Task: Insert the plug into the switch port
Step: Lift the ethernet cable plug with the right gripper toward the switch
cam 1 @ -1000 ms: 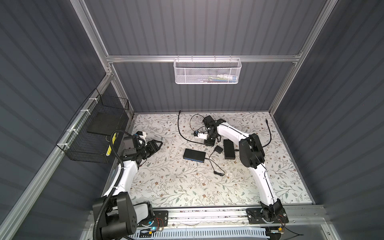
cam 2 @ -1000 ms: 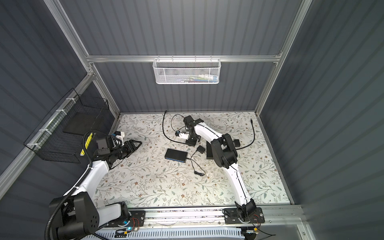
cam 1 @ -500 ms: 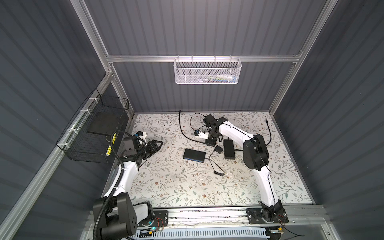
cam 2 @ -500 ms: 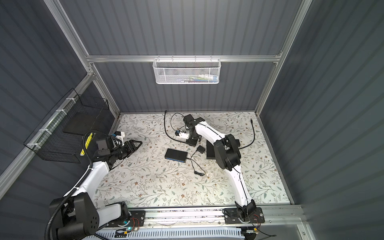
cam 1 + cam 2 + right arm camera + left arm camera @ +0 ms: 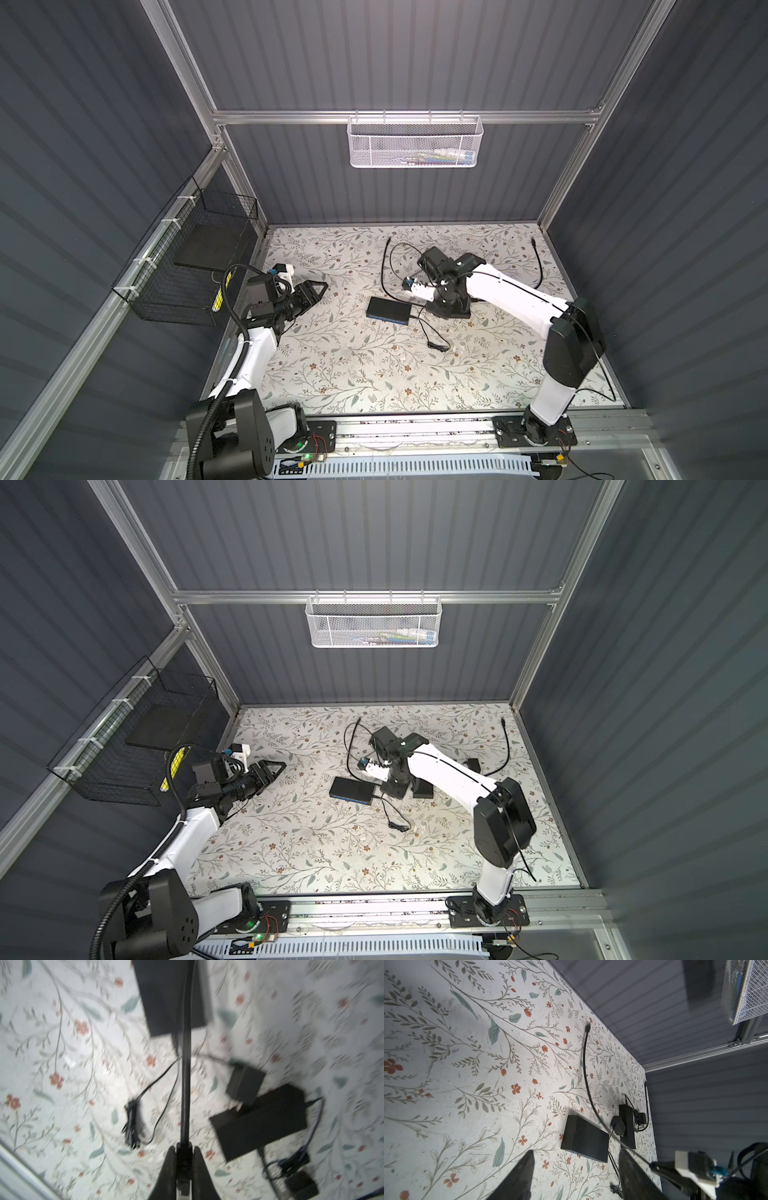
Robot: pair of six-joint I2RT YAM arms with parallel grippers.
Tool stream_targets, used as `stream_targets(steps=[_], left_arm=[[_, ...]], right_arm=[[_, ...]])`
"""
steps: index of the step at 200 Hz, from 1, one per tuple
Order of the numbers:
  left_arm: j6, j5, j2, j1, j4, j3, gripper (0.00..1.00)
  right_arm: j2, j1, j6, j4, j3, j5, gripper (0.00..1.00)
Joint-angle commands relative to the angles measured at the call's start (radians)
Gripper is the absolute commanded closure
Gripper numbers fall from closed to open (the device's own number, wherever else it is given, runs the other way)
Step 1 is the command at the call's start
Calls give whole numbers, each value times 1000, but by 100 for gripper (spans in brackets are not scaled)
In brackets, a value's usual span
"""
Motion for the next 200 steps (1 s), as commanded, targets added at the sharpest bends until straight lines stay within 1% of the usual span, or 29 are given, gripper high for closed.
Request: stream_targets(steps=[1, 17, 33, 45, 62, 79, 95, 108, 121, 128, 136, 156, 172, 200], left_arm=[[-37, 23, -17, 5, 34, -2, 35], [-43, 22, -17, 2, 38, 9, 35], [-44, 22, -14, 0, 41, 18, 35], [-48, 28, -6, 0, 48, 20, 35], [-48, 35, -7, -1, 47, 19, 35], [-26, 29, -17, -1, 14, 25, 35], [-15, 22, -29, 0, -9, 28, 35], [-12, 18, -35, 0, -18, 27, 35], [-12, 19, -31, 0, -24, 32, 35], [-12, 20, -29, 0, -25, 34, 35], [-11, 19, -25, 0, -25, 36, 35], [-5, 22, -11, 0, -33, 48, 35], [-4, 25, -3, 0, -32, 51, 35], [-11, 29, 10, -1, -23, 44, 35]], right_arm=[[-105, 4, 148, -74, -146, 33, 94], [-141, 8, 207, -130, -217, 42, 81], [-152, 8, 237, -105, -265, 133, 72], [-126, -1, 250, -92, -243, 219, 68], [-70, -36, 240, -55, -170, 220, 65], [-13, -55, 220, 18, -84, 211, 64], [59, -71, 257, 71, 39, 213, 63], [144, -84, 345, 100, 164, 208, 63], [223, -94, 445, 99, 287, 160, 63], [255, -99, 504, 113, 326, 151, 63], [290, -103, 553, 122, 363, 99, 63], [359, -104, 654, 166, 400, 27, 63], [407, -105, 720, 192, 408, 29, 62], [467, -109, 791, 256, 398, -25, 61]])
